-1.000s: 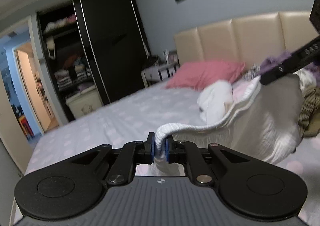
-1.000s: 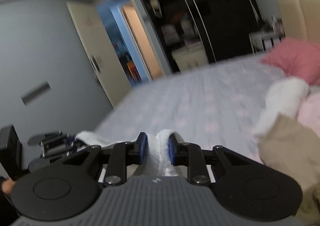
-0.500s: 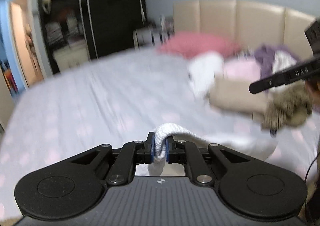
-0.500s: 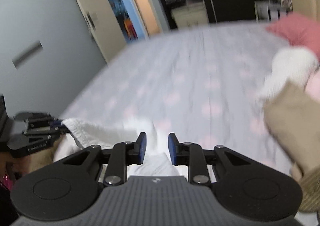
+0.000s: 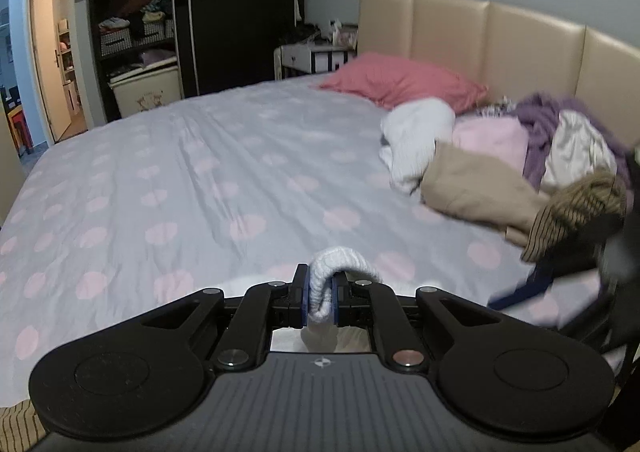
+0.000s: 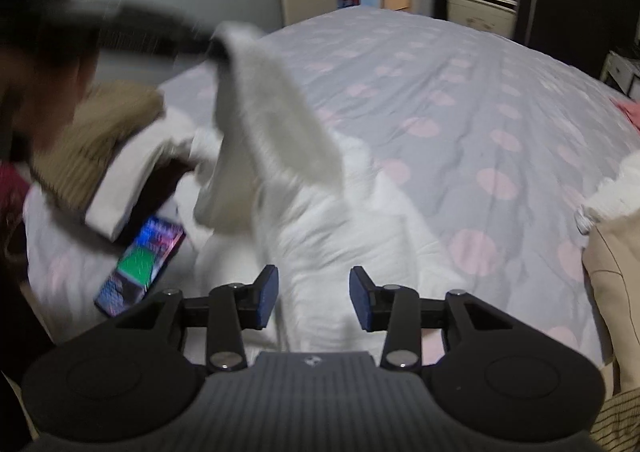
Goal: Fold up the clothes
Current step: 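Grasp the waistband with the right gripper while the left gripper holds its end, then raise both grippers holding the waistband, stretching the garment up off the bed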
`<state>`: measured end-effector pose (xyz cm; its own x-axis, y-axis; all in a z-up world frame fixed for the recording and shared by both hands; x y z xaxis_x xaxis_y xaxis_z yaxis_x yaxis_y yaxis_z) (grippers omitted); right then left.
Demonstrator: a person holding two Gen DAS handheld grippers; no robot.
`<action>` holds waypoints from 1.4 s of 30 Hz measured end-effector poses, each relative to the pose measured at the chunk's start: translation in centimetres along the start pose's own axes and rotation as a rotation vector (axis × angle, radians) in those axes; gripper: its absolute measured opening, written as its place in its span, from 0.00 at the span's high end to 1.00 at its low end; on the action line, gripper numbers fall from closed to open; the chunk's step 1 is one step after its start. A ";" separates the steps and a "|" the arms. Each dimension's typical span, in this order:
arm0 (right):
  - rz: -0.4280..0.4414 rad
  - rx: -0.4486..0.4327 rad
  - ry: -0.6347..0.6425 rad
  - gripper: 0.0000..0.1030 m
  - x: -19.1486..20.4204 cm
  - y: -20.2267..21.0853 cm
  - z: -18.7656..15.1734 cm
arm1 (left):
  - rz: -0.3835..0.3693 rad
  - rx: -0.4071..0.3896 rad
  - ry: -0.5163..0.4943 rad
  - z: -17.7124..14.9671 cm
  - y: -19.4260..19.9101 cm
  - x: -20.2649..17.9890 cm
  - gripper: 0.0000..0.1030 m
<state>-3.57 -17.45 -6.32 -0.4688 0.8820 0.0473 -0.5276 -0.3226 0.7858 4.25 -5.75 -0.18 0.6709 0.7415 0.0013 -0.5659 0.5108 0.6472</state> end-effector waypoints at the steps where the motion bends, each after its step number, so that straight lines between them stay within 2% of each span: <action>1: -0.002 0.014 0.012 0.57 0.4 -0.4 -0.4 | -0.003 -0.007 0.003 0.3 0.1 0.0 0.92; 3: -0.003 0.041 0.035 0.57 1.0 -1.2 -1.1 | -0.007 -0.015 0.006 0.5 0.4 0.0 0.92; 8: 0.000 0.083 0.075 0.48 1.9 -2.5 -2.4 | -0.012 -0.025 0.010 0.7 0.8 0.1 0.92; 14: -0.054 0.108 0.114 0.48 1.8 -3.4 -3.1 | -0.008 -0.055 0.023 1.3 1.7 0.4 0.92; 16: -0.064 0.092 0.111 0.52 1.4 -3.2 -2.8 | -0.004 -0.061 0.028 1.4 1.9 0.7 0.92; 17: -0.073 0.080 0.102 0.63 1.0 -2.8 -2.5 | 0.002 -0.062 0.032 1.4 1.9 0.8 0.92; 19: -0.090 0.055 0.082 0.78 0.3 -2.0 -1.8 | 0.013 -0.064 0.044 1.4 1.9 1.2 0.92; 23: -0.125 0.006 0.043 0.86 -1.3 -0.4 -0.4 | 0.026 -0.063 0.069 1.3 2.0 2.1 0.92; 27: -0.160 -0.053 0.000 0.89 -3.0 1.5 1.2 | 0.026 -0.053 0.073 1.0 1.9 2.4 0.92; 32: -0.200 -0.224 -0.127 0.89 -6.7 6.9 4.3 | 0.009 -0.023 0.044 0.2 1.3 2.0 0.91; 35: -0.206 -0.264 -0.161 0.89 -7.8 8.6 5.0 | -0.006 -0.002 0.010 -0.4 0.7 1.4 0.91; 42: -0.196 -0.274 -0.161 0.89 -7.9 9.2 5.1 | -0.005 0.057 -0.094 -2.2 -1.3 -0.3 0.88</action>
<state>-1.12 -25.64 3.71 -0.2341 0.9719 0.0255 -0.7765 -0.2027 0.5967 3.74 -5.68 -2.68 0.7172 0.6936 0.0673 -0.5357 0.4870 0.6899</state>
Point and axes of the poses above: each gripper's, at about its wrist camera, not at the fingertips, and y roughly against the way its jaws point, x to its left, z to its top, the point moved 8 cm from there along -y, roughly the way its jaws point, and after that the axes turned 4 degrees about x, right-handed, at the moved point
